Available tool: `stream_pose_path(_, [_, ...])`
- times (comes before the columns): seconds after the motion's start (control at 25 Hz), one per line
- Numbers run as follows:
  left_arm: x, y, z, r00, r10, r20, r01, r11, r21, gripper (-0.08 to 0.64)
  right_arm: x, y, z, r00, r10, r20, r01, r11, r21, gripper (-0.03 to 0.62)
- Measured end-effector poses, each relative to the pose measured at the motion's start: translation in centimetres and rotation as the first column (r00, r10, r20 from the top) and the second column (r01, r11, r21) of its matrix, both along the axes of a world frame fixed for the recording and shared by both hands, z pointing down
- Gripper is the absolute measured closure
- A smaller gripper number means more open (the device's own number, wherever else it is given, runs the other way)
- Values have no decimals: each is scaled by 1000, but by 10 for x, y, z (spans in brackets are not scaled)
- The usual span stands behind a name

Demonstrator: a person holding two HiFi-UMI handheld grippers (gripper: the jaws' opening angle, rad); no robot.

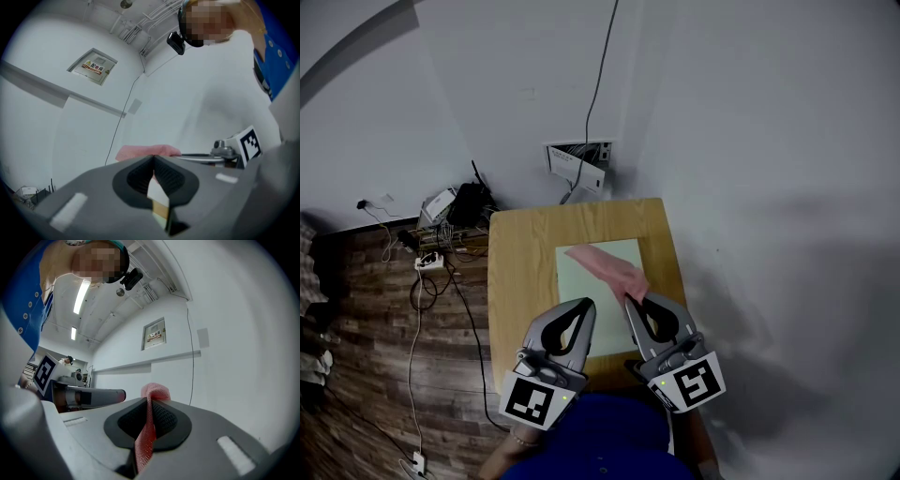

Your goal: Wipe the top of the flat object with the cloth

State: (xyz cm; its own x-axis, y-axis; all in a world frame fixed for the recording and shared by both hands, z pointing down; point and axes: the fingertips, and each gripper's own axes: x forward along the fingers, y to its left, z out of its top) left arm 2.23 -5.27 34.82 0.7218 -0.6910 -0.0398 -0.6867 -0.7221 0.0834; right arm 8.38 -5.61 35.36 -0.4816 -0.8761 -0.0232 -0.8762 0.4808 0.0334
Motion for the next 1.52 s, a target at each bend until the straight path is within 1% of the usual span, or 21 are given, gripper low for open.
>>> stream_pose_path(0.44, [2, 1, 2, 1000, 2, 10, -2, 1000, -2, 557, 1, 1, 5, 1000, -2, 5, 2, 1000, 0, 578])
stream_pose_path(0.64, [3, 2, 4, 1000, 3, 13, -3, 1000, -6, 557, 1, 0, 5, 1000, -3, -10, 3, 1000, -10, 580])
stream_pose_path(0.76, [4, 1, 7, 1000, 3, 16, -2, 1000, -12, 557, 2, 0, 8, 1000, -7, 7, 7, 1000, 2, 580])
stream_pose_path(0.96, [4, 0, 9, 1000, 2, 16, -2, 1000, -17, 557, 1, -1, 8, 1000, -8, -1, 8, 1000, -18, 580])
stream_pose_path(1.36, [6, 2, 8, 1000, 5, 15, -5, 1000, -17, 557, 2, -1, 3, 1000, -10, -9, 10, 1000, -5, 580])
stream_pose_path(1.52, [7, 2, 8, 1000, 6, 17, -6, 1000, -20, 557, 2, -1, 5, 1000, -9, -8, 9, 1000, -13, 580])
